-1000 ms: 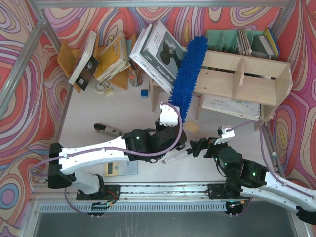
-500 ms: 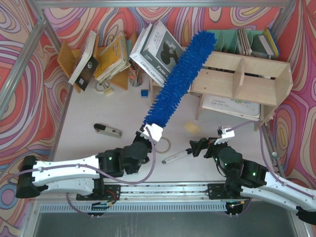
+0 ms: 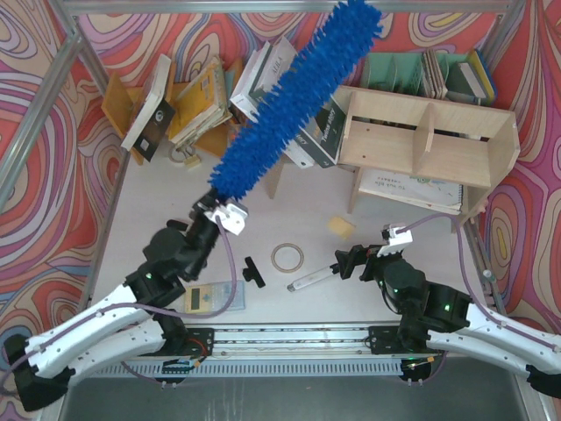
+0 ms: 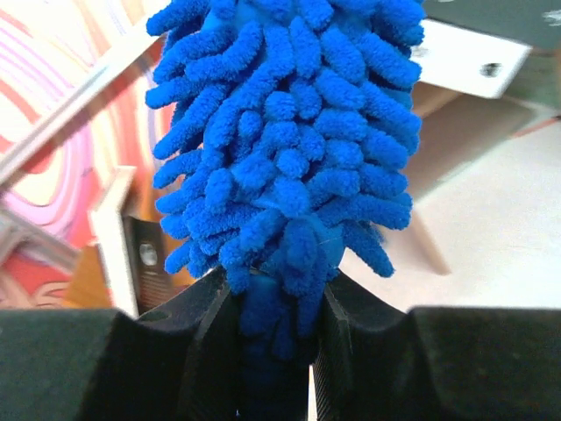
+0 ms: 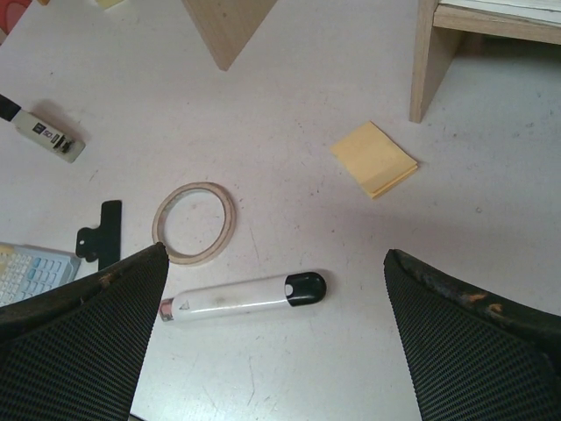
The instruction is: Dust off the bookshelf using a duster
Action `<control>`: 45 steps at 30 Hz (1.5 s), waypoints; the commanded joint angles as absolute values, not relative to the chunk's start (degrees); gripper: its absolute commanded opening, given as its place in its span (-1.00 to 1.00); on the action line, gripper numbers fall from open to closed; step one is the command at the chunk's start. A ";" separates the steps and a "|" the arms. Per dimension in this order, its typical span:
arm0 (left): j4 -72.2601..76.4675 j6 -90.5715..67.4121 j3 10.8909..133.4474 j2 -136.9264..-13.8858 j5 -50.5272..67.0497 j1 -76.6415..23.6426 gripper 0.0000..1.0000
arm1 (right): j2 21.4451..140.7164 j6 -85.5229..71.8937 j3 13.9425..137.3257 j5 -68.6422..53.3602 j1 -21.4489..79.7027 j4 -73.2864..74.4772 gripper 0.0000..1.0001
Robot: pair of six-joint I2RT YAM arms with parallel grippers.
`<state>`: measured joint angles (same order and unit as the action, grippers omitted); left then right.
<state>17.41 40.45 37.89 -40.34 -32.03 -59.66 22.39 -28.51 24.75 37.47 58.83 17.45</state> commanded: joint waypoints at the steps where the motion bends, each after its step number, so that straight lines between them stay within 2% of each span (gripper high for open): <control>1: 14.11 42.83 43.68 -41.27 -14.64 -47.96 -1.00 | 22.75 -28.82 25.14 38.47 58.80 17.05 0.96; 7: 11.86 46.52 49.94 -48.32 -1.11 -35.98 -1.00 | 23.02 -28.83 25.23 38.55 58.81 17.19 0.96; 14: 11.58 46.75 55.15 -54.81 10.63 -28.18 -1.00 | 23.78 -29.08 25.36 38.80 58.81 17.23 0.96; 20: 12.31 45.50 56.84 -60.21 17.76 -25.74 -1.00 | 24.93 -29.21 25.66 39.15 58.80 17.39 0.96; 26: 18.96 44.16 50.06 -63.32 23.98 -25.86 -1.00 | 25.71 -29.18 25.75 39.40 58.80 17.21 0.96; 35: 24.48 44.59 44.91 -66.60 22.62 -28.50 -1.00 | 25.99 -29.18 25.85 39.40 58.80 17.25 0.96; 45: 22.57 45.20 50.67 -61.87 18.88 -25.79 -1.00 | 25.43 -29.44 25.85 39.34 58.80 17.49 0.96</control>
<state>19.51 45.74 46.92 -65.49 20.29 -28.25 26.00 -28.58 24.77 37.91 58.83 17.47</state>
